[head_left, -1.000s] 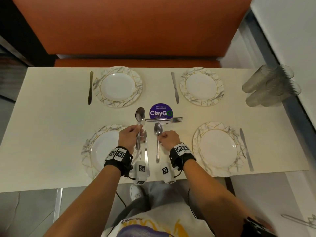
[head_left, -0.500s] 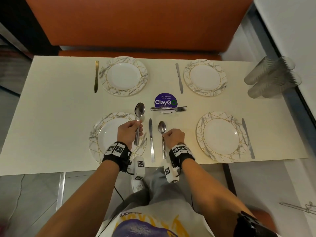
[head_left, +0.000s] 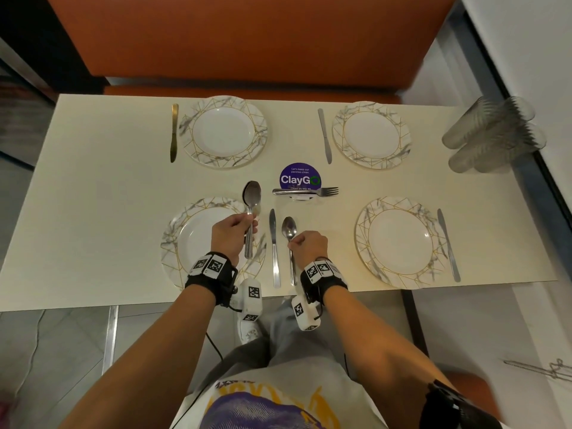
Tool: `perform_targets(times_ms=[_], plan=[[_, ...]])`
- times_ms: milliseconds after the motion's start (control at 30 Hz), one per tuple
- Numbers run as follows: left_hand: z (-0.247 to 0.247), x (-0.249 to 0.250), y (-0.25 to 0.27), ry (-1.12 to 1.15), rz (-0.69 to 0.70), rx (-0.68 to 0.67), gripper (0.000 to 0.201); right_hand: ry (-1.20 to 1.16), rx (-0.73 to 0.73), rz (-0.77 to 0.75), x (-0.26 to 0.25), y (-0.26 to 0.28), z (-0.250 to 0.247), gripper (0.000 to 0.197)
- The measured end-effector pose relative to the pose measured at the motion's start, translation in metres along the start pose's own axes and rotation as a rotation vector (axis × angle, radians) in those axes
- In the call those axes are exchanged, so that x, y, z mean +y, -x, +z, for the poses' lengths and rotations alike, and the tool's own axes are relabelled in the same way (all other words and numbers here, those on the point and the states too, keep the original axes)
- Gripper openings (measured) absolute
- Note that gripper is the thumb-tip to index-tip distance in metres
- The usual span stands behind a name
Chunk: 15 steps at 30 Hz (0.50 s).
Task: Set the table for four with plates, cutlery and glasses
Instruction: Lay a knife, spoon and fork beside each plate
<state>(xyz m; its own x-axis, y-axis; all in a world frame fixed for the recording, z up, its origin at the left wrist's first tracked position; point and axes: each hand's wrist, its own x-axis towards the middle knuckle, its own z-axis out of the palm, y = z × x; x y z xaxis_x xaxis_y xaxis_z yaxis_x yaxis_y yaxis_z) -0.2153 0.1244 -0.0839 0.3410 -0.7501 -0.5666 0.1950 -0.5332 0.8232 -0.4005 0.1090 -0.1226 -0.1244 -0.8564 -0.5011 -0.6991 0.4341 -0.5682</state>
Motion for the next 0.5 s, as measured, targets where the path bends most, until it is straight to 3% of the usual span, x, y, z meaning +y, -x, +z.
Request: perform_targets(times_ms=[300,500], plan=[[0.002,-0.001,0.001,-0.017,0.002,-0.024,0.017,-0.006,-0.013,-0.001,0.001,0.0,0.0,0.008],[0.008,0.0,0.002,-0.045,-0.009,-0.066,0.017,-0.071,0.11,-0.07,0.0,0.007,-0.018,0.012]])
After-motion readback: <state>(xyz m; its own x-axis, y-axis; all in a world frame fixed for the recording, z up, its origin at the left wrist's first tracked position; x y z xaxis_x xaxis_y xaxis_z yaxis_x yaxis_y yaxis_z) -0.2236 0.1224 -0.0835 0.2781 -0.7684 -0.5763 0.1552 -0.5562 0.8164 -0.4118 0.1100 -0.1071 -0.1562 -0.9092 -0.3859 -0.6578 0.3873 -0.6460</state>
